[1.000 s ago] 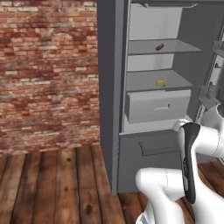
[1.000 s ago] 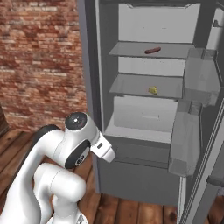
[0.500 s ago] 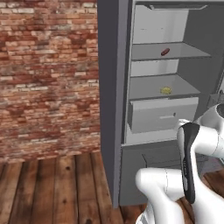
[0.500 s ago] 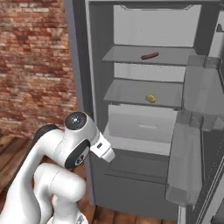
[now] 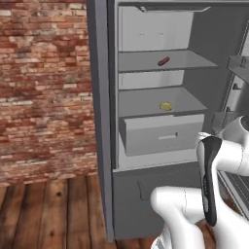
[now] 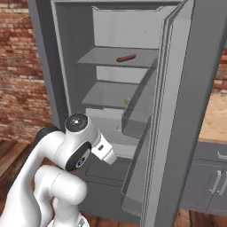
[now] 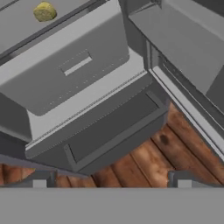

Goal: Retrieve the sausage and cheese from the fridge and place them on the cutting board on the counter.

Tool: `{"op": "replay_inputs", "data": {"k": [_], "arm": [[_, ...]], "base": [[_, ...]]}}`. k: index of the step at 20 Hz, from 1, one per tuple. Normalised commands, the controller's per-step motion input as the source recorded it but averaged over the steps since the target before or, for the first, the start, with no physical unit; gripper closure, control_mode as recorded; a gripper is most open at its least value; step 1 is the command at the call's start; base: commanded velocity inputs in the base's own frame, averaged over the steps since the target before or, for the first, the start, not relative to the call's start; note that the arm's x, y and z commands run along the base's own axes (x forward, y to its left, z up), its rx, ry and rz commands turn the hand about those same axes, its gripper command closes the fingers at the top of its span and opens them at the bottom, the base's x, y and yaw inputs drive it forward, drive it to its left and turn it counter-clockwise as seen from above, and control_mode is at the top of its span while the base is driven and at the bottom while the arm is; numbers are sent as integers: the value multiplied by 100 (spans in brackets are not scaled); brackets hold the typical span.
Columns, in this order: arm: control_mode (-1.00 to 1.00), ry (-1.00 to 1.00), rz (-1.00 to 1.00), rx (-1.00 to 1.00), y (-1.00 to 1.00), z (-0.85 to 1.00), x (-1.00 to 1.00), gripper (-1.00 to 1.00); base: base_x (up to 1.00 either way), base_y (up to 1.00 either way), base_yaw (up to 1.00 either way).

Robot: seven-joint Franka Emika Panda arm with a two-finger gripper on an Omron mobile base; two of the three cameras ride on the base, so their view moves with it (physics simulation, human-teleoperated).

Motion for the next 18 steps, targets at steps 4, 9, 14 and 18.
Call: {"op": "replay_inputs", "data": {"k": [4, 9, 14, 18], "arm": [[100, 0, 0, 0, 0, 0, 0, -100], [100, 0, 0, 0, 0, 0, 0, -100], [100, 0, 0, 0, 0, 0, 0, -100], [100, 0, 0, 0, 0, 0, 0, -100]], "base": [[49, -24, 0], [47, -8, 0], [36, -3, 0], [5, 0, 0]]}}
